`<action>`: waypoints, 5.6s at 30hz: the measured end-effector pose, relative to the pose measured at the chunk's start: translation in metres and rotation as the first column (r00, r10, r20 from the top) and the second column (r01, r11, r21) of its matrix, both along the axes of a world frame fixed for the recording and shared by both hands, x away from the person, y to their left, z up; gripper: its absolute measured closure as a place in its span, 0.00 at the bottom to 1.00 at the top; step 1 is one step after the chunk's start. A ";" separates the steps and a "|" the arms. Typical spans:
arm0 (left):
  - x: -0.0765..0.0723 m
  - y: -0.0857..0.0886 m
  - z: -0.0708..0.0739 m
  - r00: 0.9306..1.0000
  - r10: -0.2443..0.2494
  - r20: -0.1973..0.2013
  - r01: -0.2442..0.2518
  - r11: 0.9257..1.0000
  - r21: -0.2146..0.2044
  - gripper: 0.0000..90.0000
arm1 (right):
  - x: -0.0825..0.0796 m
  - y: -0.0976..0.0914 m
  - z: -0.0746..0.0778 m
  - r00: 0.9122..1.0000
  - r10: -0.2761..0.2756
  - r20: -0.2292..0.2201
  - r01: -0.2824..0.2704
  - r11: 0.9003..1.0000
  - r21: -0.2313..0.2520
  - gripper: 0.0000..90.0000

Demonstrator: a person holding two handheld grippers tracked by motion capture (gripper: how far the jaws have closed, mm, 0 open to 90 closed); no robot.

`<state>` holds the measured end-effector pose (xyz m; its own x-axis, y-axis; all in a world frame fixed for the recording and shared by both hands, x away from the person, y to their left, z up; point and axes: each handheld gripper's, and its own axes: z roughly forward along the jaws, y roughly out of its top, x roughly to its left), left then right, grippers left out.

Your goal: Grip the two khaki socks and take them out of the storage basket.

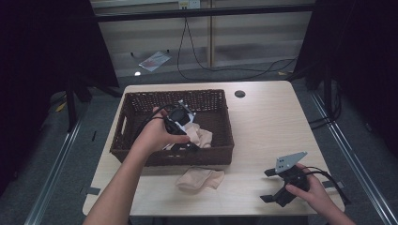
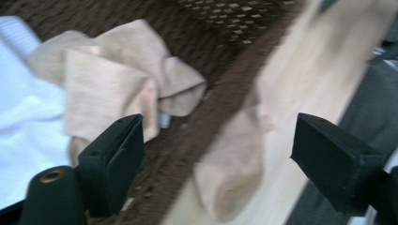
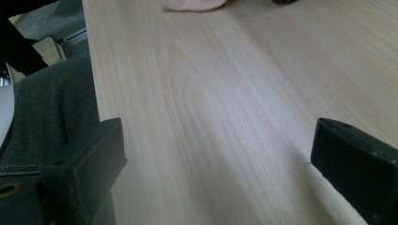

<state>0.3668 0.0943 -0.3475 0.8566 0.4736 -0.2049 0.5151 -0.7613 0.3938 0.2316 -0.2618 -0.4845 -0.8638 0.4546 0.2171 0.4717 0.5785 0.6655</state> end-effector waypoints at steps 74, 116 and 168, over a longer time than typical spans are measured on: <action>0.069 0.004 -0.071 0.974 0.226 0.012 -0.226 0.974 0.032 0.90 | 0.000 -0.001 0.001 1.000 0.006 0.002 -0.006 1.000 0.015 0.04; 0.030 0.022 0.034 0.991 0.114 -0.066 -0.118 0.991 -0.066 0.89 | 0.000 0.001 0.000 1.000 0.008 0.001 -0.008 1.000 0.016 0.04; -0.035 0.007 -0.005 0.996 -0.064 -0.063 0.057 0.993 -0.106 0.89 | 0.000 0.001 0.000 1.000 0.008 -0.001 -0.008 1.000 0.014 0.04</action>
<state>0.3322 0.1015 -0.3528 0.8659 0.3941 -0.3081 0.4970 -0.7485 0.4391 0.2316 -0.2612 -0.4845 -0.8673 0.4444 0.2242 0.4676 0.5732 0.6728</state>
